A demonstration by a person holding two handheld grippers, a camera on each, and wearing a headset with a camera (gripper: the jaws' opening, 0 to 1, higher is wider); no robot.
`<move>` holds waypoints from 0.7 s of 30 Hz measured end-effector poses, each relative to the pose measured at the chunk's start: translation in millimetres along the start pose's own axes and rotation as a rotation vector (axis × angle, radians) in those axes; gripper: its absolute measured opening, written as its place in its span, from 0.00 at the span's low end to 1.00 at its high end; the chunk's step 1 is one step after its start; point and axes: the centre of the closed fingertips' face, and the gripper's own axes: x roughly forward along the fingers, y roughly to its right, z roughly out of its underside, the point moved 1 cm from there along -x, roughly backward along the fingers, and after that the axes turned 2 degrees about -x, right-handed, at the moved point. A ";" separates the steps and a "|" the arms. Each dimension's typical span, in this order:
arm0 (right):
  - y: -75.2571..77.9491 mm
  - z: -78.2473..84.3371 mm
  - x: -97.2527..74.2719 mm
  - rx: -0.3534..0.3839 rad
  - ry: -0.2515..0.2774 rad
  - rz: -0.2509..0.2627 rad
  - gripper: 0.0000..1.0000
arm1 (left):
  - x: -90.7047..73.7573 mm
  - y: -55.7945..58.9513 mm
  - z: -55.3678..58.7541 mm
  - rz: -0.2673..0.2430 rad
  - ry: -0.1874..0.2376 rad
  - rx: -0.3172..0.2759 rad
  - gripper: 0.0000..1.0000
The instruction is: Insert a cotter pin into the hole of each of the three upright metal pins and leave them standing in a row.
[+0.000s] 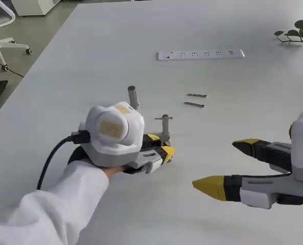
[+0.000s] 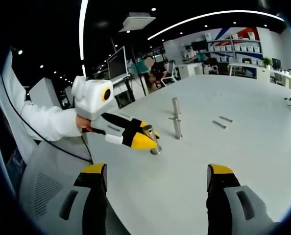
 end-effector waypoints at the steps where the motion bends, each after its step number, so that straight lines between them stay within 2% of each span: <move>1: 0.4 0.5 -0.3 0.001 0.000 0.000 0.82 | 1.1 1.0 0.8 -0.003 -0.007 0.029 0.11; 5: 0.4 1.0 -2.5 0.008 0.009 -0.002 0.82 | 3.1 1.5 3.4 -0.013 -0.014 0.031 0.11; 7: 0.3 1.2 -3.0 0.008 0.009 -0.002 0.82 | 4.0 -0.3 4.9 -0.037 -0.013 0.030 0.11; 13: 1.5 3.7 -1.9 0.020 0.007 -0.003 0.81 | 7.8 0.4 9.6 -0.045 -0.016 0.020 0.11; 21: 2.0 3.3 -3.1 0.035 0.009 -0.004 0.81 | 11.2 9.9 14.9 -0.016 -0.012 0.046 0.11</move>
